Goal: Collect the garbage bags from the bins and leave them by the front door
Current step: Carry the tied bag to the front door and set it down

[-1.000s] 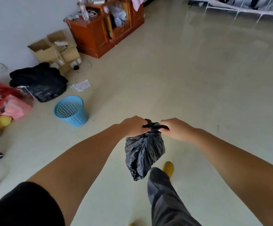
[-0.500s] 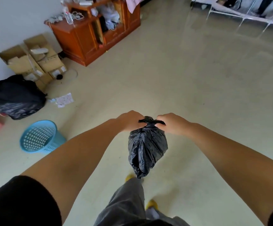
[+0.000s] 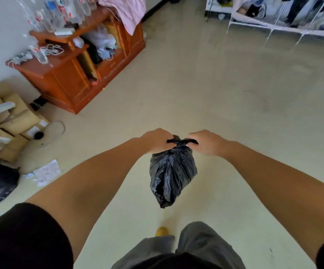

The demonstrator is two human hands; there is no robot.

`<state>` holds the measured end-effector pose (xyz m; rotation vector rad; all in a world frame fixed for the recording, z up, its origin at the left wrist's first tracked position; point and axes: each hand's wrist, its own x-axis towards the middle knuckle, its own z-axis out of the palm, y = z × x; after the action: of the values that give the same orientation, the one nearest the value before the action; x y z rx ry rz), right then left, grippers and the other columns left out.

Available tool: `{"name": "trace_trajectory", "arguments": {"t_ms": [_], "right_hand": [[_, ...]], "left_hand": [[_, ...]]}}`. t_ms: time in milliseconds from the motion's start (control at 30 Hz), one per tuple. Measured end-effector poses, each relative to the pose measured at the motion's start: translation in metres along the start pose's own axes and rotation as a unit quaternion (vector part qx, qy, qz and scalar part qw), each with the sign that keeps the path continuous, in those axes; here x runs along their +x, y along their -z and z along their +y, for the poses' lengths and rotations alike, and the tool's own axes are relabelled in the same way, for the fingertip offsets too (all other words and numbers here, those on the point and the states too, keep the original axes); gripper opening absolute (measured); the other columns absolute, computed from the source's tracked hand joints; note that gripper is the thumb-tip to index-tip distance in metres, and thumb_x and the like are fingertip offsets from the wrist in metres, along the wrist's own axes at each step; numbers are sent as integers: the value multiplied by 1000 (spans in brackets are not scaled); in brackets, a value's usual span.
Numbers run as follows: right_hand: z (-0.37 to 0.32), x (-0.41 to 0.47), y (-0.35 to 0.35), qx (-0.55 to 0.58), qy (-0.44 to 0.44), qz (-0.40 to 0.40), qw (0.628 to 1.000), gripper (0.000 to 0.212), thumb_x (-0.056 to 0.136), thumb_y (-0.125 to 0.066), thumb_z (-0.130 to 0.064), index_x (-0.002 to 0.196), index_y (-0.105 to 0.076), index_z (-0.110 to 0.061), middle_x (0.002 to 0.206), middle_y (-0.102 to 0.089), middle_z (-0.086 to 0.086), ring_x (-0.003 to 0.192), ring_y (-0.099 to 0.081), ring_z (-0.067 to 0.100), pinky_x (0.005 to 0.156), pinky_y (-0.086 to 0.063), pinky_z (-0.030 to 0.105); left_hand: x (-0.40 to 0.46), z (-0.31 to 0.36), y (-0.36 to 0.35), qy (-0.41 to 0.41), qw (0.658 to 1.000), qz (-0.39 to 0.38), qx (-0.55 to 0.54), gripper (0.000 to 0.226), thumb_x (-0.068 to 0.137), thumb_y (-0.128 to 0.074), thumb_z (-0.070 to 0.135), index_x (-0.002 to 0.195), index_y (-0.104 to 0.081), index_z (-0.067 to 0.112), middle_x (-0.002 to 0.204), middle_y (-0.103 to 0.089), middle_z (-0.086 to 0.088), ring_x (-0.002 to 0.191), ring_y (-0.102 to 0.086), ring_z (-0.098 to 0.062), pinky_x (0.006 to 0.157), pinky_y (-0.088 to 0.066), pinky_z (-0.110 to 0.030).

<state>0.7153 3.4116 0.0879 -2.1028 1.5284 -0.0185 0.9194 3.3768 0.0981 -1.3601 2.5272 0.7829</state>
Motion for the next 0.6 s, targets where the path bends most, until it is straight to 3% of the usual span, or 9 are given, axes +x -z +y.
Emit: {"name": "trace_trajectory", "arguments": {"t_ms": [467,600], "right_hand": [[184,299,198,-11,51,-30,998,25,98,-44,-27,76,-45,-13,64,-46,0,54,-40,16,50,-27,29],[236,375,254,-8,53,-36,998,27,97,-44,-27,72,-43,-17,62,-45,-2,51,-39,13,49,-27,28]], "left_hand": [[346,-75,182,32,999,18,18,34,97,-43,33,63,-42,27,65,-48,5,58,-44,-11,52,-30,-25],[436,-87,232,37,999,19,9,29,97,-43,32,72,-49,18,67,-49,3,64,-47,-17,55,-33,-26]]}}
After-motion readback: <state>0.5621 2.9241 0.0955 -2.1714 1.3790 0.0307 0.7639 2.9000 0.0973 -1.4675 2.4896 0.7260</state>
